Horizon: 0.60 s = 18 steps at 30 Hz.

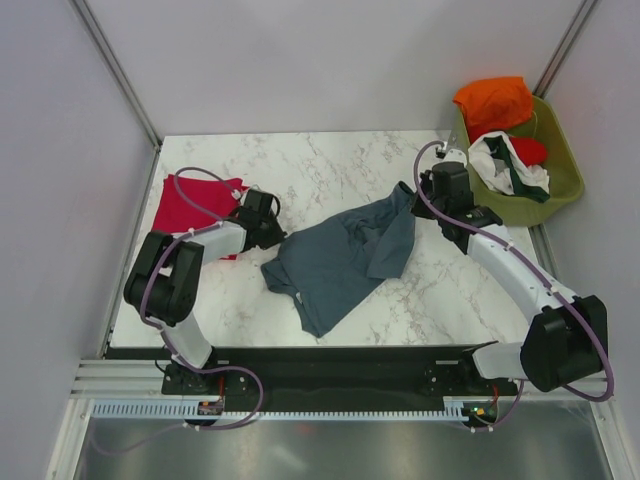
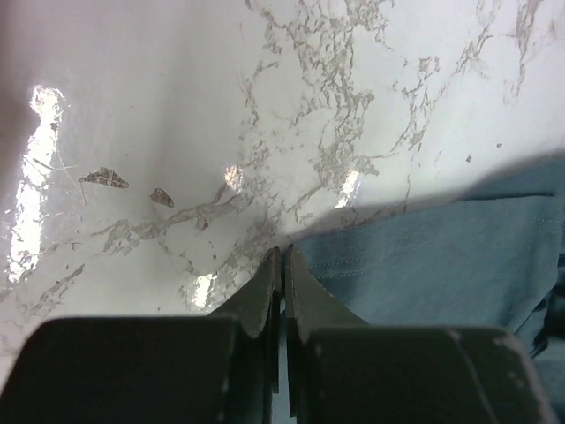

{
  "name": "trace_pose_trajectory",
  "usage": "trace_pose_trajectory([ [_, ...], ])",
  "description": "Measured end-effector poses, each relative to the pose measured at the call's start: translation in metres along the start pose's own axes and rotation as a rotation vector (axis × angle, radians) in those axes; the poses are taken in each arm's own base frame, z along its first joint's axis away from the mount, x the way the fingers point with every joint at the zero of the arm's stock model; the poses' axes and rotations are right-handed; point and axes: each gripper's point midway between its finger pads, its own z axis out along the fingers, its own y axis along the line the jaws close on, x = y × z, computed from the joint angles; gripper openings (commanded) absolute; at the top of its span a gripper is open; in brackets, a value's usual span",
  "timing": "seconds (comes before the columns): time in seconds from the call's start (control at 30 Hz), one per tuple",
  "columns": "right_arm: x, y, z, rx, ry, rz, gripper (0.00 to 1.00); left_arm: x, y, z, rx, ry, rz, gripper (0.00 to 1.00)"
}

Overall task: Fold and stack the t-shirts
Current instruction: Flatten the tshirt out

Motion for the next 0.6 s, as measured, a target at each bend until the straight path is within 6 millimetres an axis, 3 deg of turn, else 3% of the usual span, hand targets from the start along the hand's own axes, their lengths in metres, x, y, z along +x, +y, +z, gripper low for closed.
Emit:
trace_pose_trajectory([
  [0.1,-0.001,-0.004,0.004,-0.003,-0.006,0.038,0.00,-0.009,-0.002,-0.006,0.007,-0.004,-0.004,0.02],
  [0.17,-0.005,-0.006,0.009,-0.004,-0.014,0.065,0.00,-0.024,-0.010,-0.014,0.029,-0.007,-0.020,0.02],
  [0.3,-0.022,-0.003,0.020,-0.027,-0.009,0.112,0.00,-0.100,-0.046,-0.044,0.164,-0.080,-0.080,0.02],
  [0.37,-0.036,-0.001,0.019,-0.049,-0.027,0.136,0.00,-0.139,-0.060,-0.071,0.221,-0.151,-0.092,0.02],
  [0.43,-0.053,-0.003,0.010,-0.065,-0.065,0.162,0.00,-0.176,-0.072,-0.112,0.275,-0.248,-0.096,0.02],
  [0.53,-0.071,-0.009,-0.013,-0.080,-0.127,0.196,0.00,-0.197,-0.086,-0.173,0.350,-0.354,-0.079,0.02],
  [0.6,-0.072,-0.017,-0.033,-0.082,-0.176,0.219,0.01,-0.195,-0.092,-0.212,0.407,-0.397,-0.062,0.02],
])
